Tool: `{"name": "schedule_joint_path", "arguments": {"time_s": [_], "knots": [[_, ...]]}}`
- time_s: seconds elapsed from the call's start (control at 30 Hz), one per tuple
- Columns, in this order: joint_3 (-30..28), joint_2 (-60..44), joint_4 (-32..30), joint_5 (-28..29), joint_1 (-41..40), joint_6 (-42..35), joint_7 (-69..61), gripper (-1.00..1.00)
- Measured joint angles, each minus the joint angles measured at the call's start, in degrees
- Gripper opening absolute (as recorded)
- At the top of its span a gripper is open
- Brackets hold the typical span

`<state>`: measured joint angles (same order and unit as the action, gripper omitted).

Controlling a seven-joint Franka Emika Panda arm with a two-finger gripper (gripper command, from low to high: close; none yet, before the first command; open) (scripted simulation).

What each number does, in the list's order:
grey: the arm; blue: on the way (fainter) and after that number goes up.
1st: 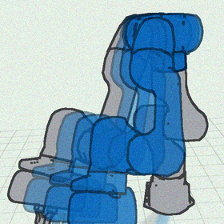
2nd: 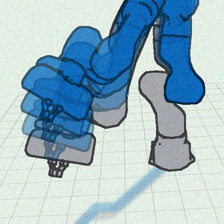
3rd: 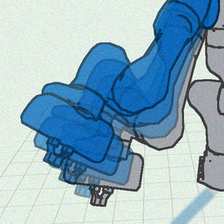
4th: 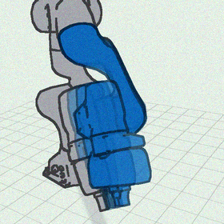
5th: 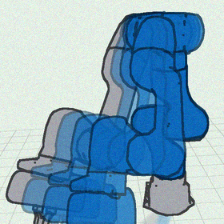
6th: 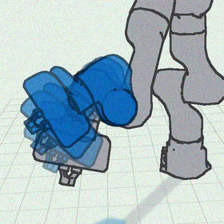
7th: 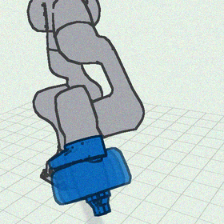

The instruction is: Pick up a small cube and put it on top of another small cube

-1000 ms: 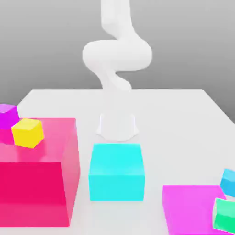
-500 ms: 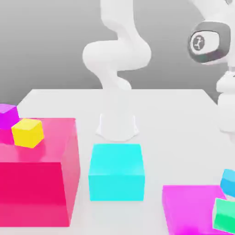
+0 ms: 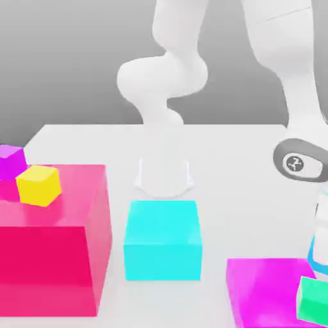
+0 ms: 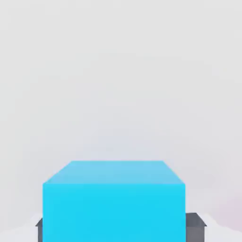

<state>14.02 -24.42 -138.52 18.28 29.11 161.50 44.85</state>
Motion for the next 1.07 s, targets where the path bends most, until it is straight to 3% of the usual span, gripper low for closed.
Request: {"name": "schedule_joint_path", "arguments": {"time_s": [0.07,0.23,0.4,0.6,0.8,0.93,0.97,1.07], "knots": [[-0.2,-0.4,0.1,0.3,0.2,0.2,0.2,-1.00],[4.3,8.6,-1.8,-6.0,-3.8,-6.6,-4.5,-1.00],[-3.0,18.2,-0.8,-9.1,-12.8,-16.5,-7.4,-1.00],[-11.6,29.8,1.2,-11.7,-30.6,-29.3,-10.2,-1.00],[-21.5,40.4,2.6,-13.8,-39.9,-41.0,-12.7,-1.00],[-26.8,40.6,-0.4,-14.3,-44.2,-38.5,-13.8,-1.00],[-27.0,40.2,-1.3,-14.3,-44.5,-37.2,-13.9,1.00],[-27.0,40.2,-1.3,-14.3,-44.5,-37.2,-13.9,1.00]]}}
